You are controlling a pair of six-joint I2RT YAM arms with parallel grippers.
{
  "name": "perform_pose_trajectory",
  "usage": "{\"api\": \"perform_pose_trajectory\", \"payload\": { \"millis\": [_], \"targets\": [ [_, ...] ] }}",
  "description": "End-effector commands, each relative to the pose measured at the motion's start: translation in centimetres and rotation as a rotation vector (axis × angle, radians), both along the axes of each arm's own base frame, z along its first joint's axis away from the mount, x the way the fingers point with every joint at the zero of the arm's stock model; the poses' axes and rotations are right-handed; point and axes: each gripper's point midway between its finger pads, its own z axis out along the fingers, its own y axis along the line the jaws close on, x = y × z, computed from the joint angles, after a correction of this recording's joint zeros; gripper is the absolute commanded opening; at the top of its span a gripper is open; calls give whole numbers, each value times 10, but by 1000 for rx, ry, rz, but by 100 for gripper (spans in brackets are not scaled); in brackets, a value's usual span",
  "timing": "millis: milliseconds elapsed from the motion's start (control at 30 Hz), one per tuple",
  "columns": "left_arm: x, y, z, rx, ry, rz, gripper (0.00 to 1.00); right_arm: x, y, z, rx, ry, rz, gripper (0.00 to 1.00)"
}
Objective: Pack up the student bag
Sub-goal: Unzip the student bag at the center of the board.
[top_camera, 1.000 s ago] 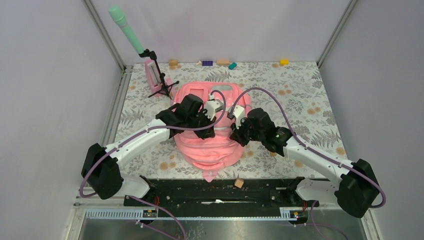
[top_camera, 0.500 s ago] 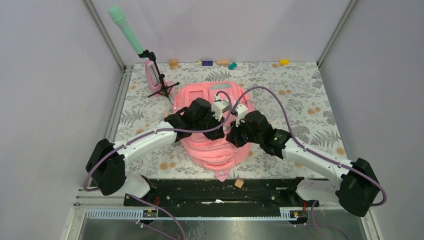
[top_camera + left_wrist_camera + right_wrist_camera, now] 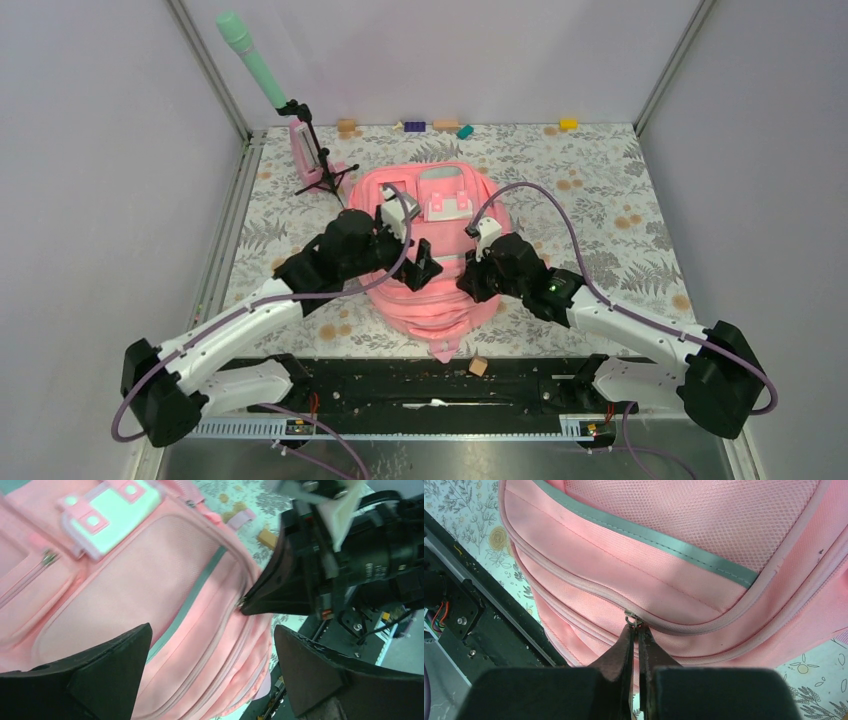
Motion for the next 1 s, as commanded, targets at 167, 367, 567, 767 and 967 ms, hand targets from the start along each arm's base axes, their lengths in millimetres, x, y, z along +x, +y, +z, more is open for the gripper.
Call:
{"api": "perform_pose_trajectory", "payload": {
  "millis": [167,367,567,767,967],
  "targets": [
    [41,68,-36,-58,206,341,98,5,-14,-7,-26,-19,-77,0],
    [71,80,-52,-77,302,413,63,1,-17,-3,-3,-18,-90,0],
    [80,94,-76,-6,327,467,54,-1,-25,-5,-42,-20,-89,0],
    [86,111,-68,23,255,541,67,-3,-28,-6,-52,-21,-86,0],
    [77,109,-73,9,282,522,59,-3,-25,-6,-42,-8,-83,0]
  ]
}}
